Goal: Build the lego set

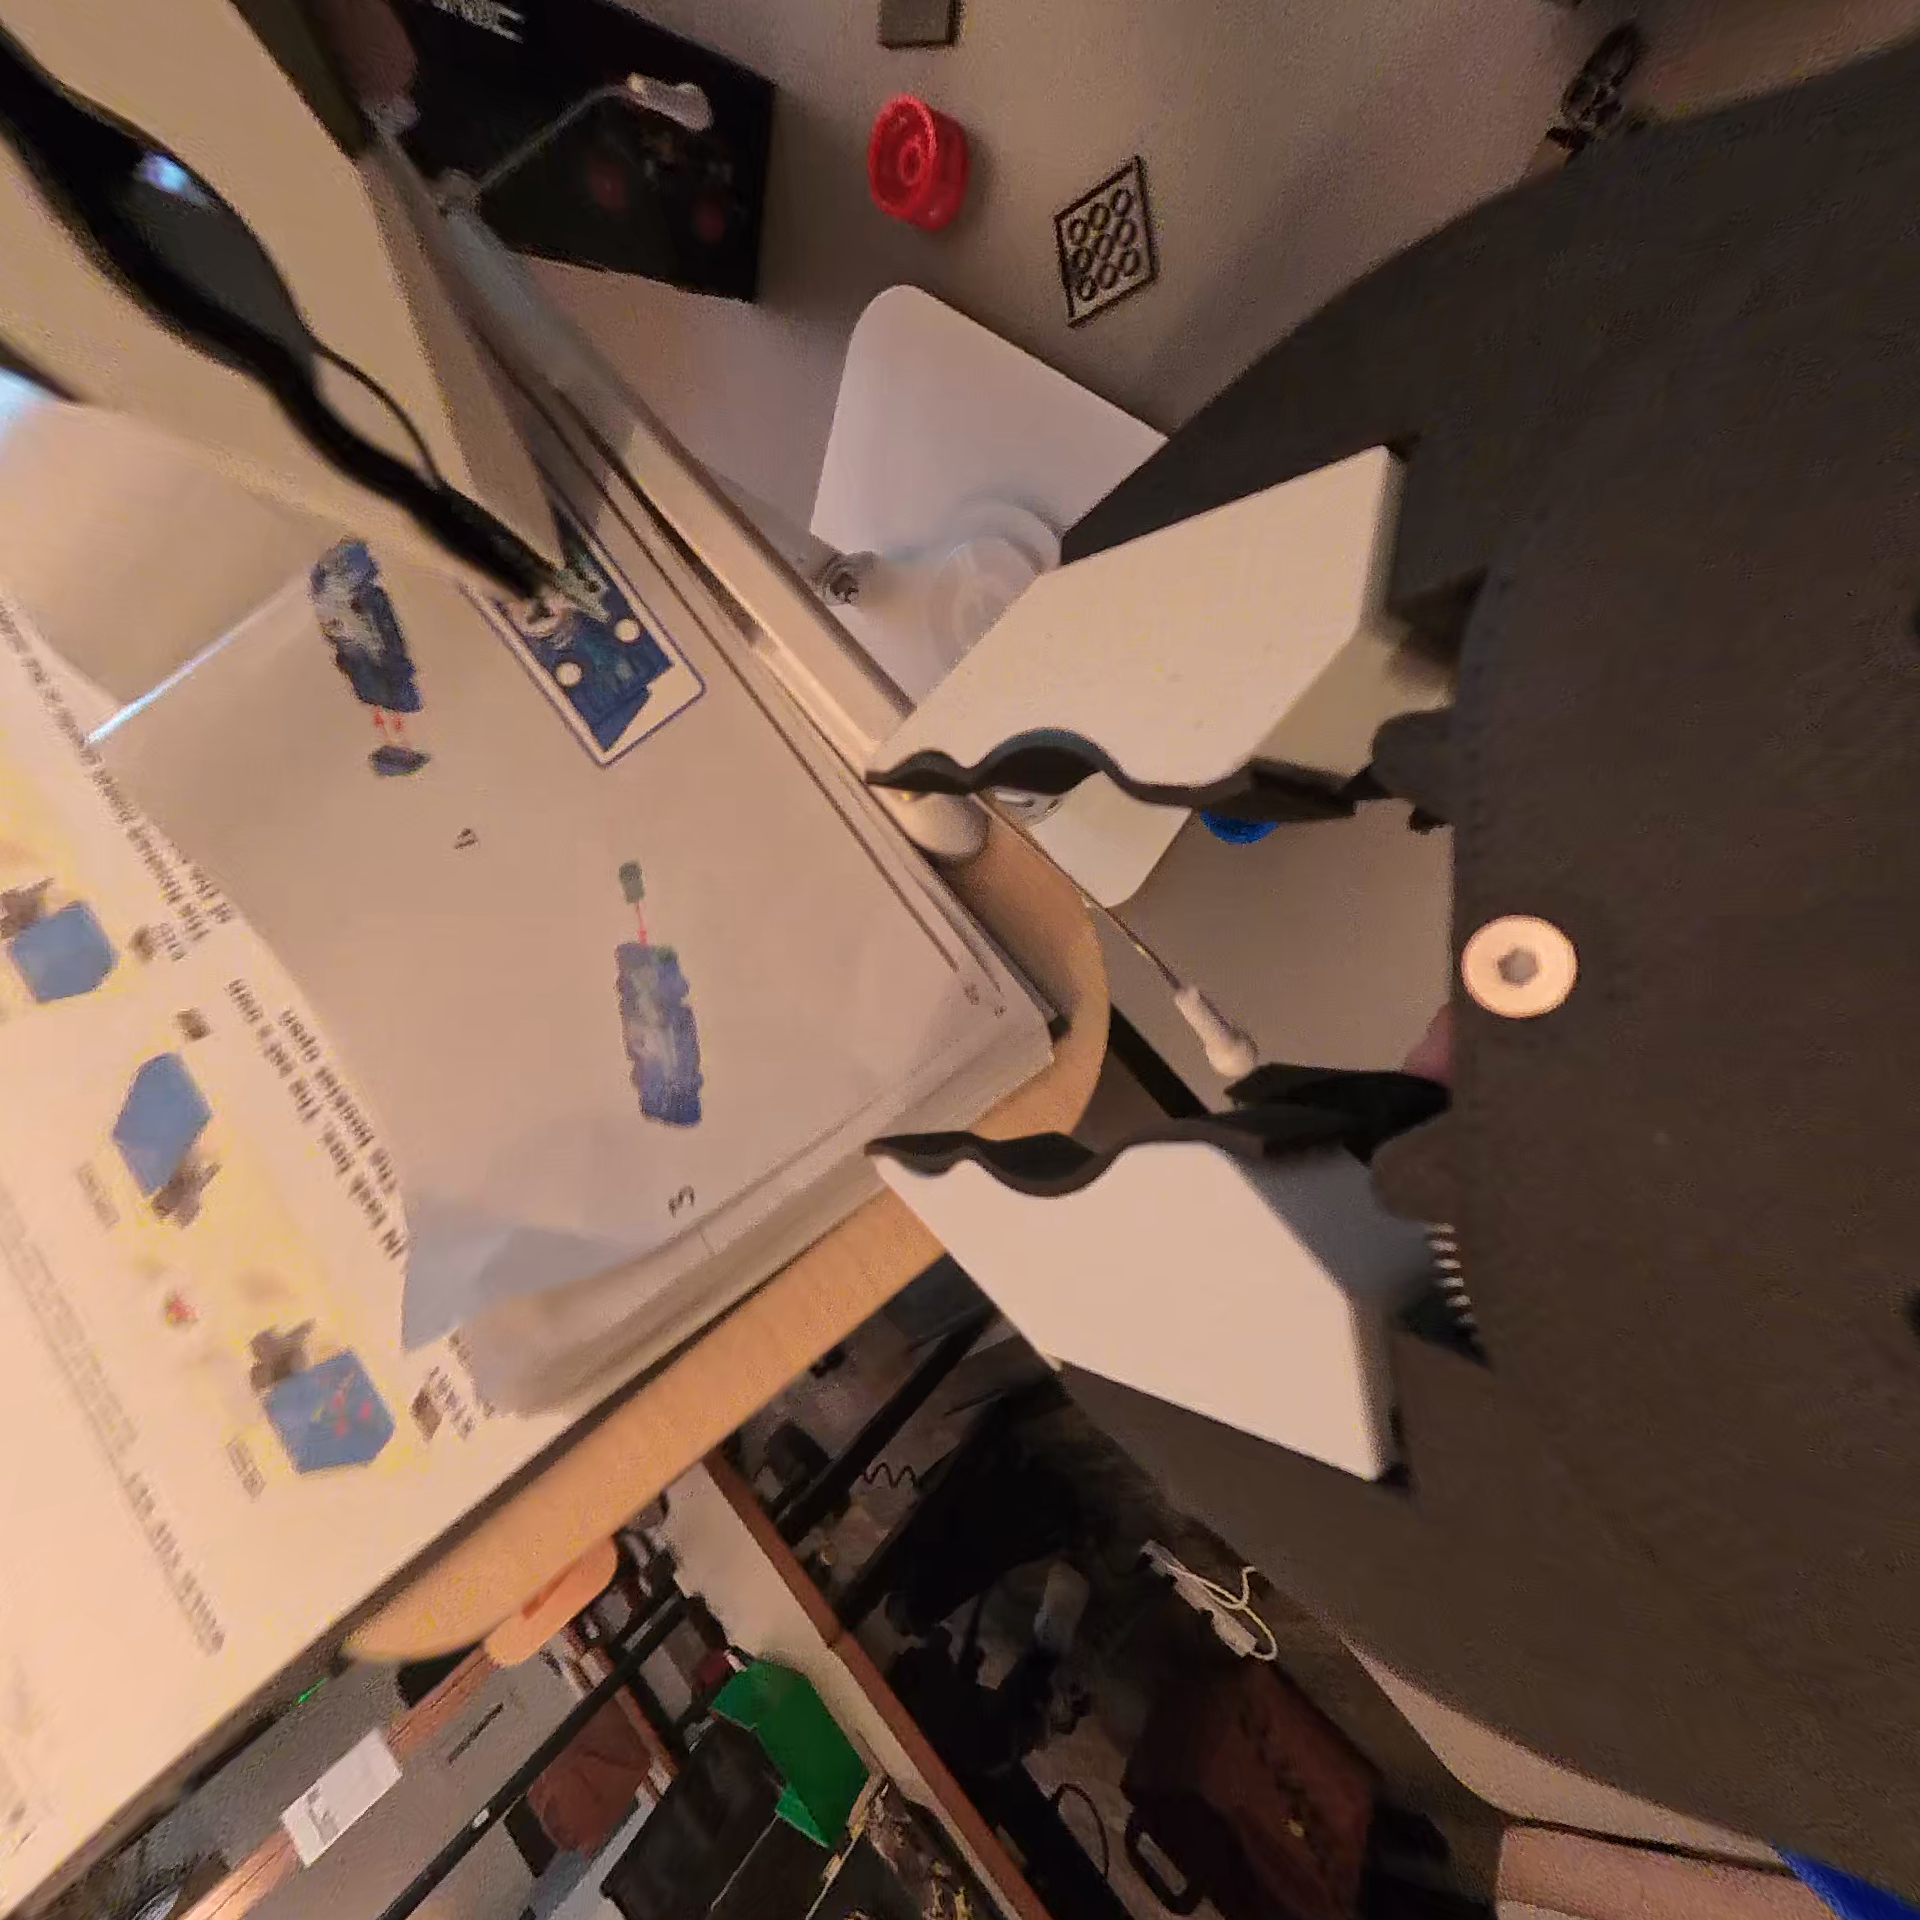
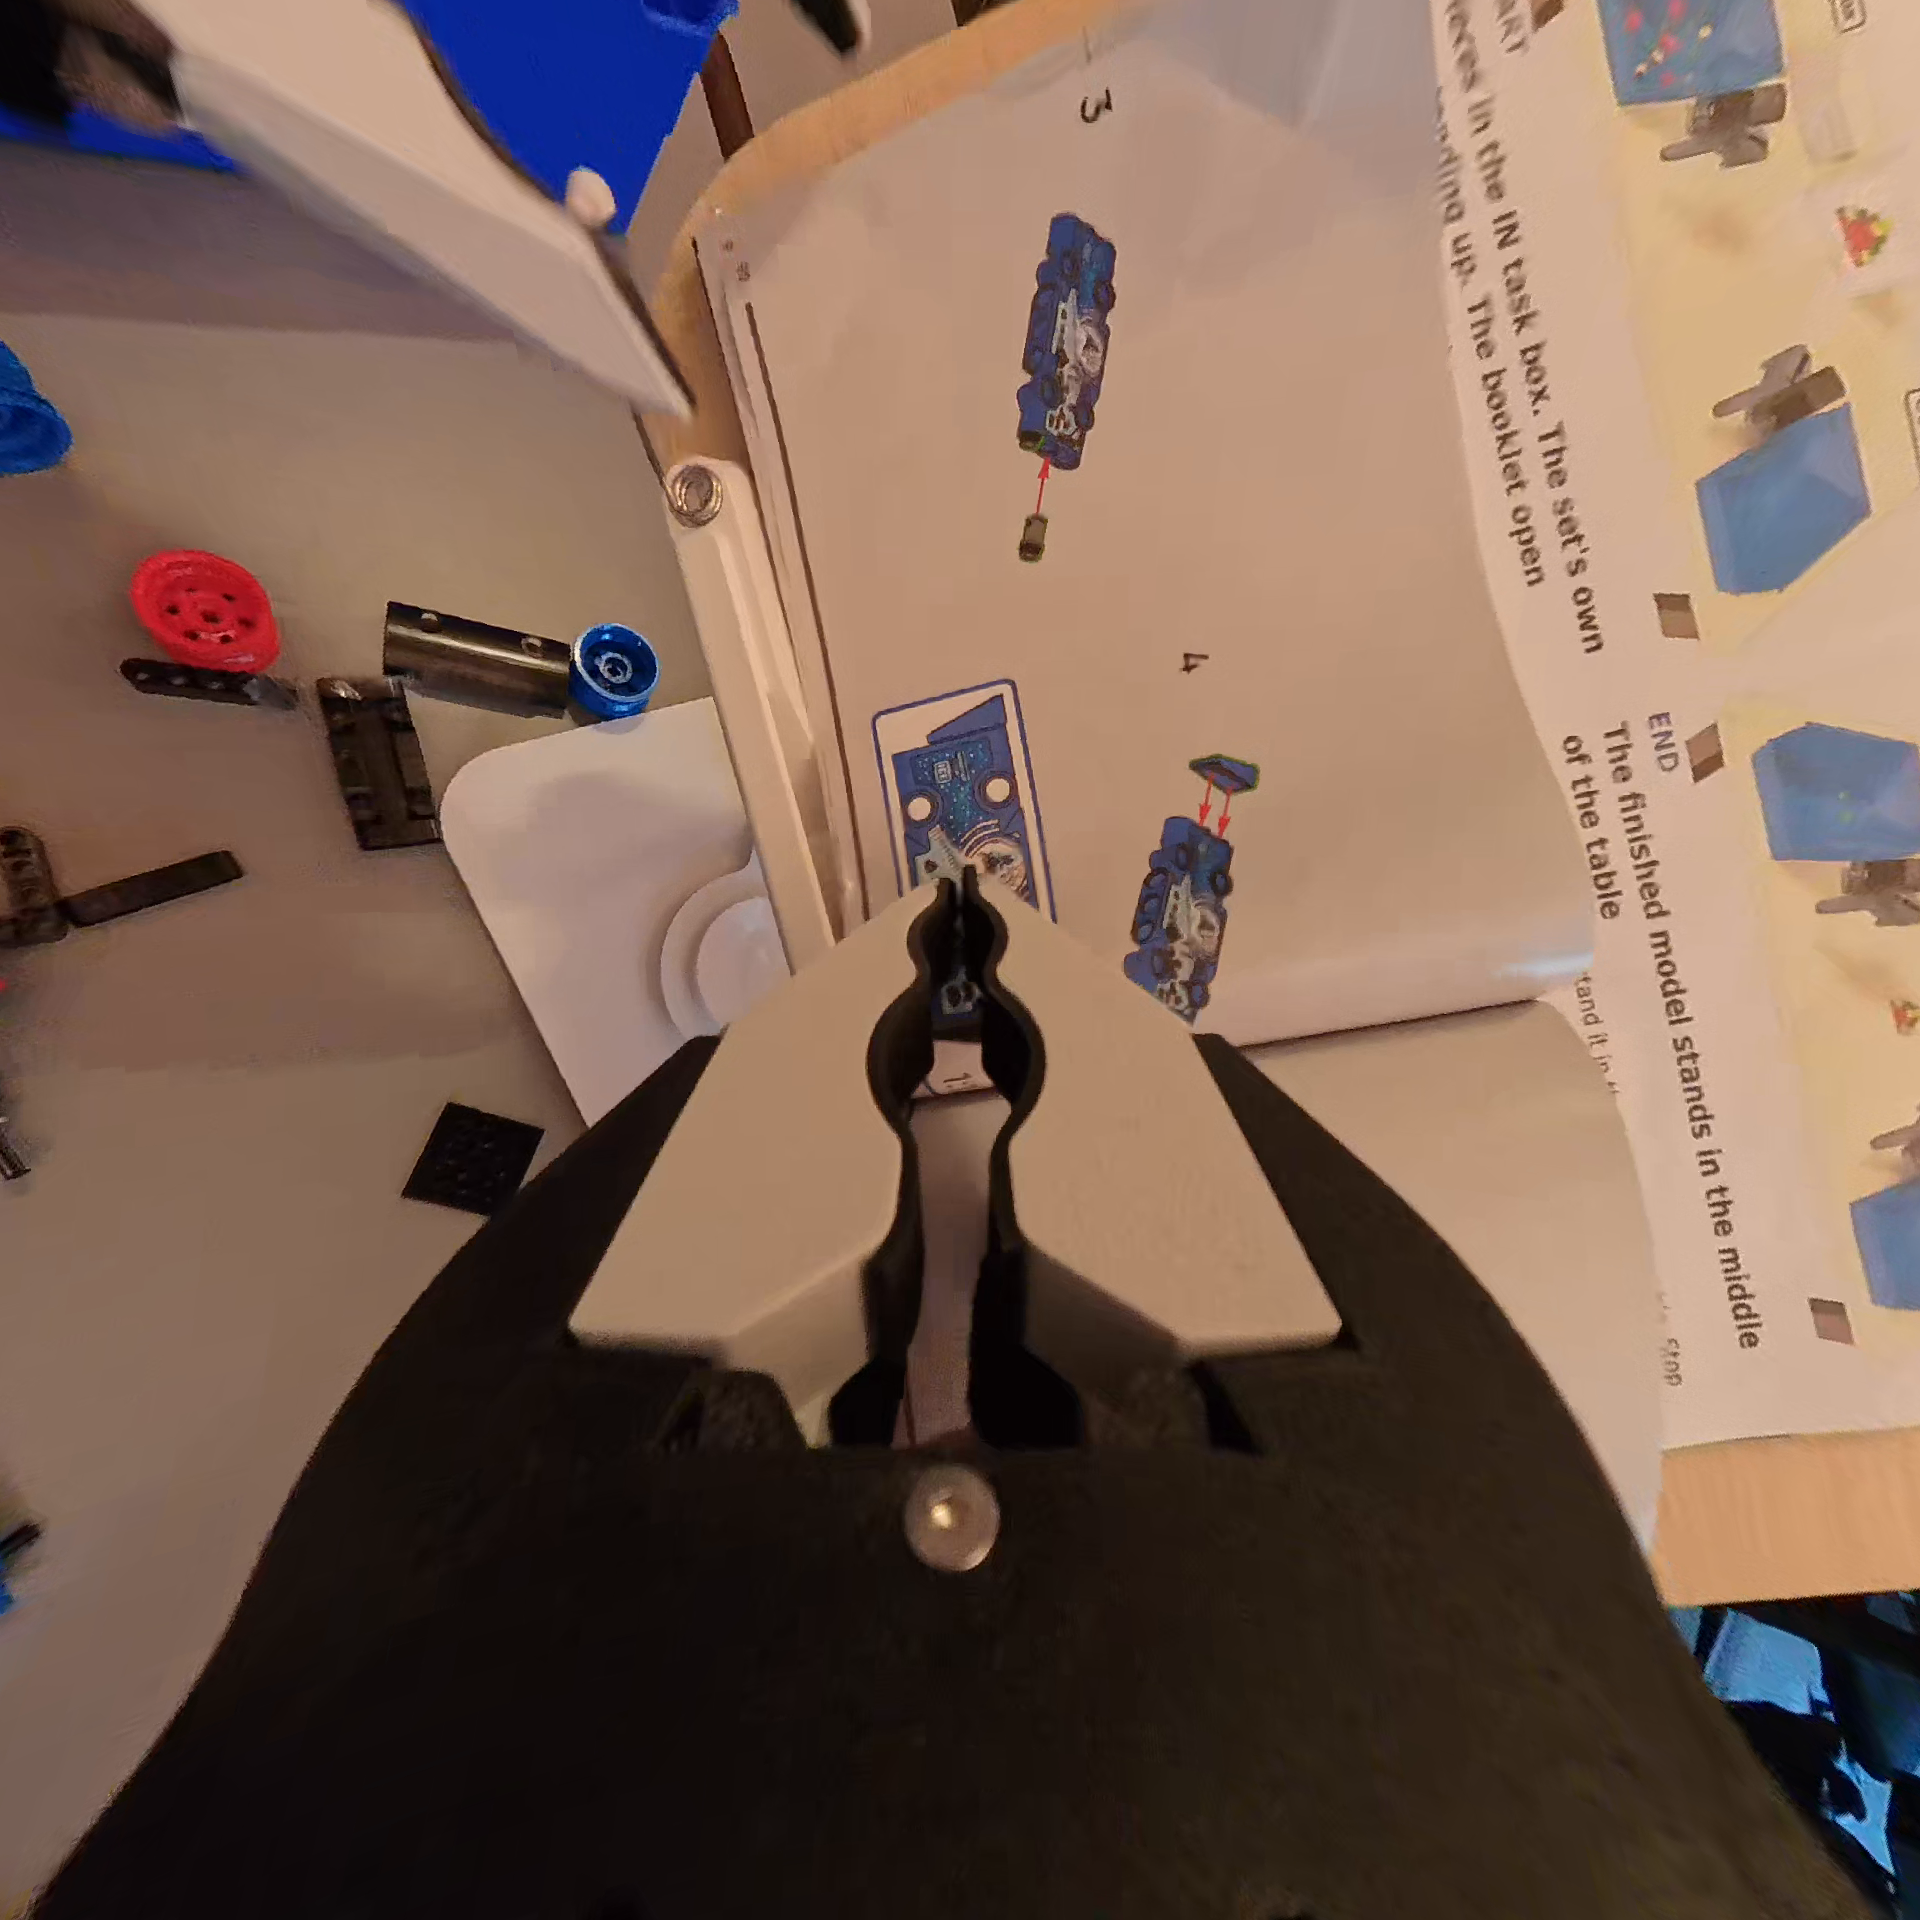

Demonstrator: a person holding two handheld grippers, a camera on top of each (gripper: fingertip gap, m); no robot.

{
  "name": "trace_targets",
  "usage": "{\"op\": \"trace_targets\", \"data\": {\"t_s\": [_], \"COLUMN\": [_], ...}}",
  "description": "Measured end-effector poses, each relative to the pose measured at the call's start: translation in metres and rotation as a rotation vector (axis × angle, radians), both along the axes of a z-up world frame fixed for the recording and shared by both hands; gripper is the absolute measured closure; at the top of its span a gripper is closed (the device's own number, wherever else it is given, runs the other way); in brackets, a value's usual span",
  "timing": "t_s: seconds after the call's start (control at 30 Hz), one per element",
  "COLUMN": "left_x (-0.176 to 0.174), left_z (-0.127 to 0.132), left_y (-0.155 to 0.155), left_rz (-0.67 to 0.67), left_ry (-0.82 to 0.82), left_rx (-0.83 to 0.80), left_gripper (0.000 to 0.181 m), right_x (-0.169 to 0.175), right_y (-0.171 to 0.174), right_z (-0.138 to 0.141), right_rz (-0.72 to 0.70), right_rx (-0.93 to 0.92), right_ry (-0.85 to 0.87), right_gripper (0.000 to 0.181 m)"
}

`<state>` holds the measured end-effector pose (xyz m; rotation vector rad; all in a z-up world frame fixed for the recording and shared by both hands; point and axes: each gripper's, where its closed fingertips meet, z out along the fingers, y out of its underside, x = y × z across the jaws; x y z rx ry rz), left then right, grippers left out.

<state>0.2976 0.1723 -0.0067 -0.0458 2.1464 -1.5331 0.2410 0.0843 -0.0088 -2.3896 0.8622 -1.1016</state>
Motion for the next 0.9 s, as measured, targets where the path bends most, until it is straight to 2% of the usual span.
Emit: {"op": "trace_targets", "data": {"t_s": [0.1,0.2,0.3,0.47,0.6,0.67,0.73,0.9], "left_x": [-0.002,-0.001,-0.008,-0.018,-0.026,-0.028,-0.031,-0.035], "left_z": [-0.007,-0.007,-0.008,-0.013,-0.02,-0.021,-0.022,-0.022], "left_y": [-0.007,-0.006,-0.01,-0.019,-0.027,-0.031,-0.032,-0.033], "left_rz": [-0.004,-0.007,-0.038,-0.079,-0.11,-0.116,-0.124,-0.146], "left_ry": [-0.008,0.013,0.0,-0.036,-0.043,-0.053,-0.056,-0.059], "left_rx": [0.012,0.004,0.011,0.04,0.063,0.068,0.073,0.076], "left_gripper": [0.124,0.12,0.119,0.119,0.117,0.116,0.116,0.116], "right_x": [0.006,0.021,0.04,0.077,0.1,0.107,0.111,0.107], "right_y": [0.004,0.011,0.023,0.046,0.058,0.062,0.064,0.062], "right_z": [0.014,0.034,0.055,0.068,0.067,0.067,0.064,0.064], "right_rz": [0.014,0.037,0.081,0.145,0.173,0.181,0.183,0.19], "right_rx": [0.01,0.0,0.003,0.015,-0.057,-0.067,-0.076,-0.127], "right_ry": [-0.051,-0.138,-0.214,-0.224,-0.22,-0.213,-0.191,-0.213], "right_gripper": [0.164,0.142,0.134,0.132,0.137,0.146,0.163,0.181]}}
